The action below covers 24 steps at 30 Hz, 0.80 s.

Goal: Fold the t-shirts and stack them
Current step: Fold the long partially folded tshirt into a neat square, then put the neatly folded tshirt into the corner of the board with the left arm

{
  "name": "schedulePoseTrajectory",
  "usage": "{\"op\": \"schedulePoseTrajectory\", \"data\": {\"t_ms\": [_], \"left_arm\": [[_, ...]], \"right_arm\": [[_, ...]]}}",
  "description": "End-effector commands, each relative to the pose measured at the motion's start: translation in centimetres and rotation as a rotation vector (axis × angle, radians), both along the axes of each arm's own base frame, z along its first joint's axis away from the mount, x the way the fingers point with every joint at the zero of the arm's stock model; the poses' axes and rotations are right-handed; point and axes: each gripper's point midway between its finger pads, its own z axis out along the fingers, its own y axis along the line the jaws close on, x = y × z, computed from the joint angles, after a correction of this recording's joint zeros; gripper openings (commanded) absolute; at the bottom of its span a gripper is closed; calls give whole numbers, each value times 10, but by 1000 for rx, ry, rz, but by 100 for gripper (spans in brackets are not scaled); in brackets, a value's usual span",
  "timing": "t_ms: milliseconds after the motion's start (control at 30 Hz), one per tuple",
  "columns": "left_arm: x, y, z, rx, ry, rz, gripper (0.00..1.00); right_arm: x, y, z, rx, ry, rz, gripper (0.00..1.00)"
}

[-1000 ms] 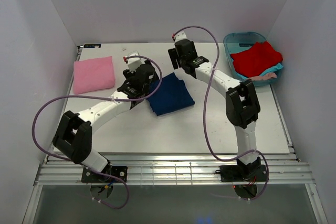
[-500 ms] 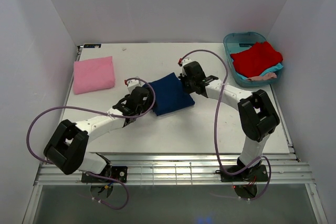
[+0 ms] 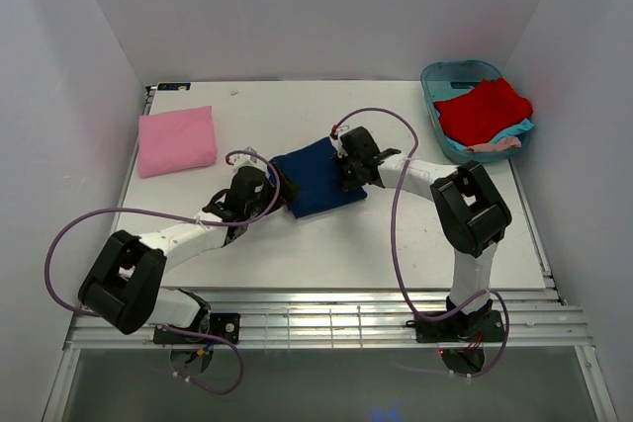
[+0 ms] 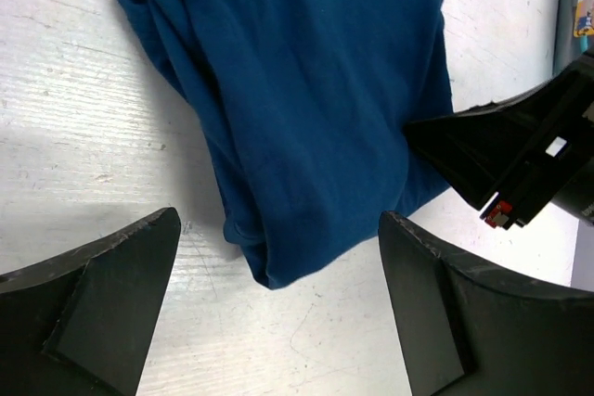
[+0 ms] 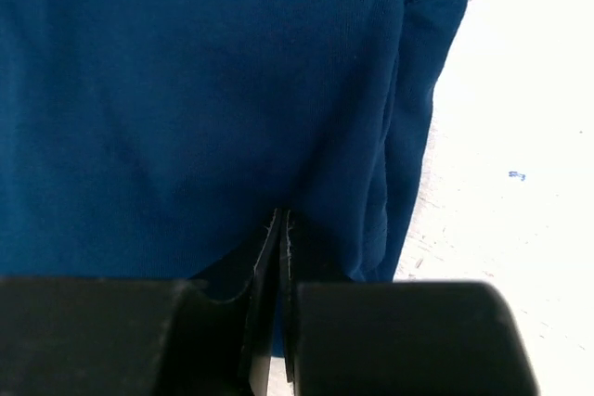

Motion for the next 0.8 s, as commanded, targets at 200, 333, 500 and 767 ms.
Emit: {"op": "schedulePoseTrajectory", "data": {"t_ms": [200, 333, 500, 767], "left_arm": [[10, -3, -20, -111, 55, -2, 98], [17, -5, -41, -95, 100, 9, 98], [28, -19, -55, -118, 111, -24, 98], [47, -41, -61, -160, 108, -40, 98]], "right_arm": [[-4, 4, -7, -21, 11, 18, 8], [-4, 6, -5, -24, 2, 27, 8], [-5, 8, -9, -37, 9, 42, 8], [-16, 17, -17, -39, 28, 78, 8]]}}
